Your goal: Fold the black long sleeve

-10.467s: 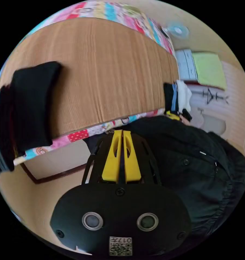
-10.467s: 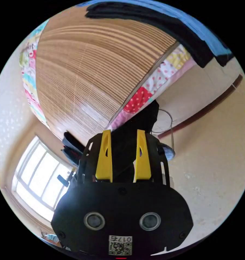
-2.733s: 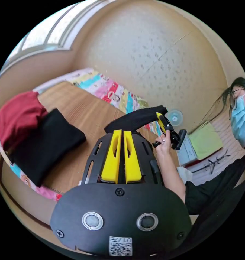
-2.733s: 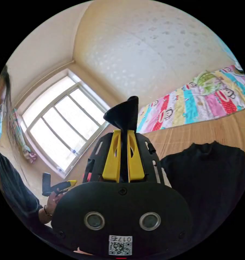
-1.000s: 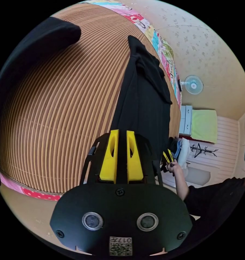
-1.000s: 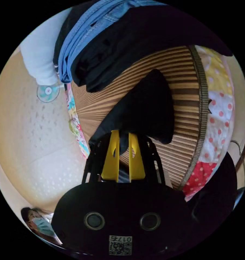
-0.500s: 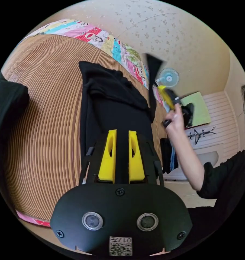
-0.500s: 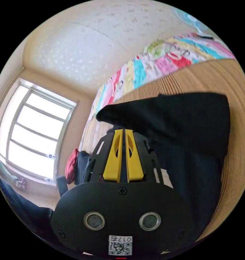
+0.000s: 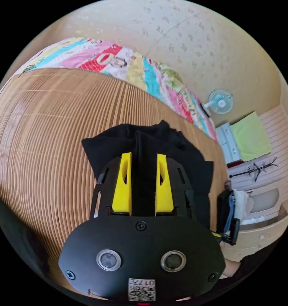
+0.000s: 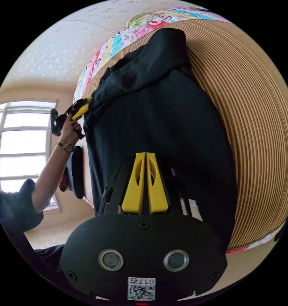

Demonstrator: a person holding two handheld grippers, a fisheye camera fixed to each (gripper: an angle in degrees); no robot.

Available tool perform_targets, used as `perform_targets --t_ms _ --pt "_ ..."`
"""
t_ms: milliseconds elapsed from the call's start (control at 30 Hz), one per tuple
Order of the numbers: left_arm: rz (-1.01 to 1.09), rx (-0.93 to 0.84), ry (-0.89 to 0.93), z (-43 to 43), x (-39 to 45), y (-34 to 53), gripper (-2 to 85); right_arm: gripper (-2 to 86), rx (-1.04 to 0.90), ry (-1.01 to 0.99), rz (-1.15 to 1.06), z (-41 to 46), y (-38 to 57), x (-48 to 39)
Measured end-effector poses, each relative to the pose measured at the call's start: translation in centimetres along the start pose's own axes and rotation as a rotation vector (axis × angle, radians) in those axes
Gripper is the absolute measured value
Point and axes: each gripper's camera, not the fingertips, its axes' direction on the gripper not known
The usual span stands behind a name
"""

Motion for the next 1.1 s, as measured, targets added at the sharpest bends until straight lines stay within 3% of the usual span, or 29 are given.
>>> perform_targets --t_ms 67,200,267,367,433,567,700,833,967,1100 --pt "0.056 0.042 -0.079 -0.2 1.1 0.0 5.5 0.6 -0.011 -0.005 0.017 0.1 -0.4 -0.4" --pt "0.108 0.277 0.101 -8.4 1.9 2.8 2.5 0.7 0.027 -0.009 0.074 -0.2 1.5 -1.0" --pt "0.038 0.333 0.051 -10.6 0.8 4.7 2.8 0.8 0.023 -0.005 0.099 0.1 3.0 -1.0" --pt "-0.148 0.163 0.008 -7.4 -3.8 6.8 4.5 1.2 -0.007 0.001 0.116 0.1 3.7 -0.5" --pt "-0.251 0.138 0.101 -6.8 -7.2 10.2 7.4 1.7 -0.008 -0.004 0.097 -1.2 4.1 -0.3" --pt "-0.238 0.127 0.090 -10.8 -9.0 15.9 8.8 5.7 -0.014 -0.001 0.048 -6.5 5.7 1.2" --pt "-0.196 -0.126 0.213 -12.3 -10.2 23.8 9.8 12.6 -0.143 -0.018 -0.074 -10.2 7.5 3.2" --pt "-0.143 -0.332 0.246 -13.9 -9.0 30.9 12.0 14.3 -0.266 0.103 -0.047 -13.3 9.5 6.1" --pt "-0.053 -0.473 0.145 -14.5 -8.0 34.9 12.0 14.8 -0.383 0.155 0.042 -13.8 12.4 8.9" --pt "-0.053 -0.580 0.134 -13.9 -9.9 35.6 11.7 14.2 -0.379 0.096 0.104 -14.5 14.1 10.5"
